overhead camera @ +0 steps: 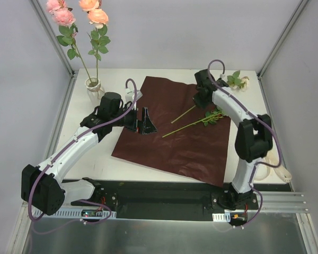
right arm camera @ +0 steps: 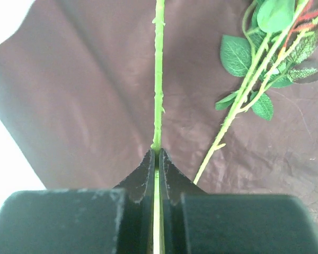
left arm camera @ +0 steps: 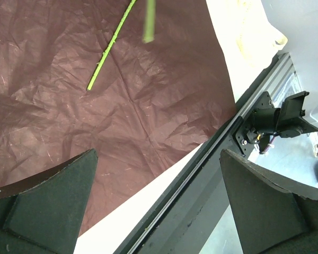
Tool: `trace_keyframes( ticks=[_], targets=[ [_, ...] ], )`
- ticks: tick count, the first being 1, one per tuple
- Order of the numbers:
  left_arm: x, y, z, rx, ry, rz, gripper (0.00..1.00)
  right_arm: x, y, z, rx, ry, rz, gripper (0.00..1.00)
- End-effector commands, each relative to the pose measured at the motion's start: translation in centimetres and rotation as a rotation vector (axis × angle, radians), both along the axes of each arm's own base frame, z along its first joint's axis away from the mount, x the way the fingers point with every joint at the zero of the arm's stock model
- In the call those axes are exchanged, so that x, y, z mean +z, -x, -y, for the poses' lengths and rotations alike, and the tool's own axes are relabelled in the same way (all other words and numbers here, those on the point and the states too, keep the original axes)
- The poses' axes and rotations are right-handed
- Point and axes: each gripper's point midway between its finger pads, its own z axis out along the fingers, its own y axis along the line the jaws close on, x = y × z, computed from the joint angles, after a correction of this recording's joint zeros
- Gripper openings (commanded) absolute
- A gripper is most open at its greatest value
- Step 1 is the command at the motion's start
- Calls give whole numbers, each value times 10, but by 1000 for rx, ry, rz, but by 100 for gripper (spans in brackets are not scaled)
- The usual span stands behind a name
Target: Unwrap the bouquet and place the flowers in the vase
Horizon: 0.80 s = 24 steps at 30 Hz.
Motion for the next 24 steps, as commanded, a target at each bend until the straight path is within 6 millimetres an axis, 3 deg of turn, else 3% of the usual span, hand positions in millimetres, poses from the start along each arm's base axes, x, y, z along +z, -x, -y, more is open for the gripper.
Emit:
trace_keyframes(
  ticks=[1,2,3,4,5,7,10,11,12,14,16,19,24],
  targets=[
    [5,2,6,-43,22,30,99,79,-3,4,87,-41,261,1],
    [5,2,6,-41,20,32,99,103,-4,0,113,-70,345,1],
    [5,1,5,-38,19,34,99,104,1,1,136,-69,361,1],
    [5,1,5,-38,17,39,99,92,11,3,200,-39,345,1],
    [5,1,5,-35,15,40,99,107,14,-4,262,-64,411,1],
    [6,0,5,-34,16,43,99,107,24,-12,376,-63,447,1],
    [4,0,6,-36,17,28,99,82,56,-18,500,-85,450,1],
    [4,2,7,-43,22,20,99,90,65,-27,543,-134,498,1],
    [3,2,8,-42,26,10,99,63,82,-28,577,-157,448,1],
    [0,2,10,-44,32,-23,99,58,102,-42,660,-209,449,1],
    [-3,3,13,-38,45,-77,99,36,130,-48,741,-194,358,1],
    [-5,5,20,-55,78,-145,99,13,159,-40,800,-63,212,1],
    [-4,2,22,-58,79,-136,99,-19,179,-9,820,185,-84,1]
  ],
)
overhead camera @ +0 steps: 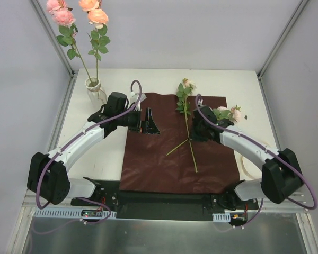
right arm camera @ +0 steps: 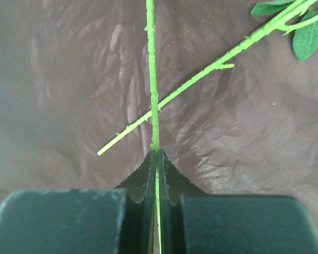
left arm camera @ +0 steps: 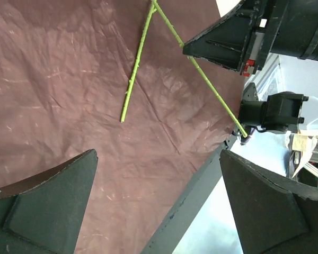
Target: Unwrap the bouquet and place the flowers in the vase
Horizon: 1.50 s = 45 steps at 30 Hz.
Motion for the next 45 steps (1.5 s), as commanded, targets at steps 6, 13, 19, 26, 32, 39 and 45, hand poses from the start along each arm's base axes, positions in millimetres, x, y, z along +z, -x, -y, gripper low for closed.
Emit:
trace_keyframes(
  ticks=[6,13,19,26,32,39,45],
  targets=[
    [16,1,6,-25,44,50,99,-38,4,15,172,370,-218,2],
    [18,0,2,-16,31,88,99,-48,-23,-11,240,382,-210,8],
    [22,1,0,-18,37,103,99,-52,-34,-17,276,405,-216,17],
    [24,-1,-2,-12,43,103,99,-58,-48,-23,280,406,-223,18],
    [24,0,-2,-13,43,104,99,-58,-56,-26,276,403,-222,19],
    [24,-1,-2,-11,44,106,99,-60,-61,-25,268,365,-228,22],
    [25,-1,-3,-12,41,114,99,-68,-63,-25,253,374,-246,19]
  ],
)
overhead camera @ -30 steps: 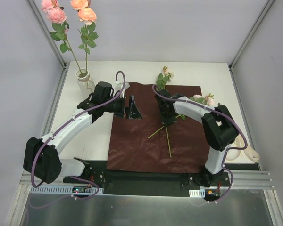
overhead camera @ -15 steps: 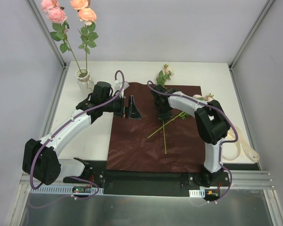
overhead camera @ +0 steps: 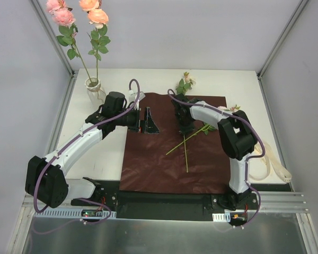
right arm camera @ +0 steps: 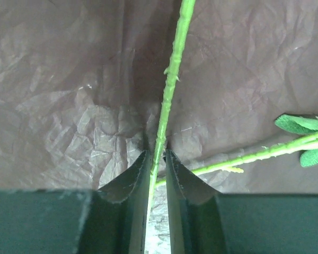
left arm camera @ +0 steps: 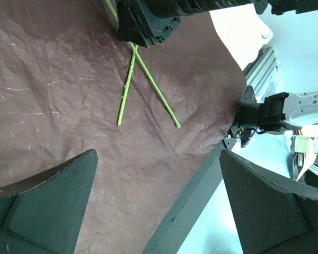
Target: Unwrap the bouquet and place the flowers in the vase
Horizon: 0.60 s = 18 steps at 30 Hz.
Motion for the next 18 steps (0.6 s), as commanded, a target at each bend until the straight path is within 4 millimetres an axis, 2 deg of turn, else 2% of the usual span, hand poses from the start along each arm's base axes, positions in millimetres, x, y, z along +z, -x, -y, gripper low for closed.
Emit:
trace_keyframes(
  ticks=[1,5,6,8,11,12,14,15,18],
  targets=[
    [15,-2,-1,-14,27,77,99,0,-8,-7,-9,-13,0,18],
    [13,-1,-1,-15,24,73,99,0,-13,-9,-19,-12,6,10],
    [12,-1,-1,-16,24,71,99,0,-13,-9,-22,-9,4,5],
    [12,-2,-1,-14,23,69,99,7,-18,-12,-44,-18,21,1],
    [9,-2,-1,-11,20,58,99,25,-16,-17,-70,-80,44,0],
    [9,-2,-1,-12,20,57,99,47,-21,-21,-80,-134,104,0],
    [8,-2,0,-15,22,47,99,63,-21,-22,-99,-189,156,0],
    [8,-2,0,-15,22,44,99,76,-24,-18,-132,-243,207,1],
    [7,-2,1,-15,26,31,99,99,-24,-21,-192,-433,251,1]
  ],
)
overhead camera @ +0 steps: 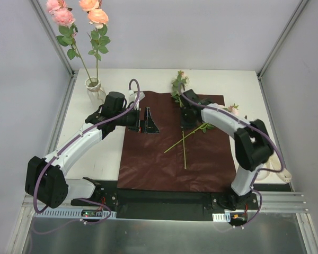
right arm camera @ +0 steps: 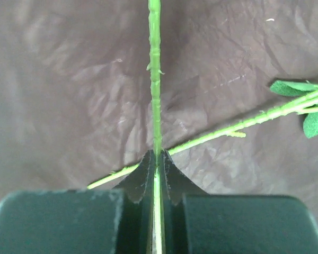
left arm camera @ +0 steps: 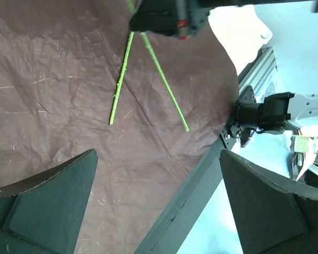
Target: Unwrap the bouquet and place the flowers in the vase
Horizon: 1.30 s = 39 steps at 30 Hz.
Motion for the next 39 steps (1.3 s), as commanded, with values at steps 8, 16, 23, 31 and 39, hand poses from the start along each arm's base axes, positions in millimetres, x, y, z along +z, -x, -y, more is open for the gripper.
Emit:
trace_keyframes(
  ticks=[8,16,23,31,39],
  targets=[
    [38,3,13,14,151,-144,99,108,14,-38,-36,-714,203,1],
    [57,5,25,-13,264,-185,97,153,61,-59,170,-807,406,0],
    [59,9,25,-38,276,-166,77,194,87,-70,302,-770,514,0],
    [101,8,15,0,313,74,88,214,115,-92,434,-788,516,0],
    [117,5,12,29,326,115,80,235,132,-113,542,-792,580,1]
  ],
)
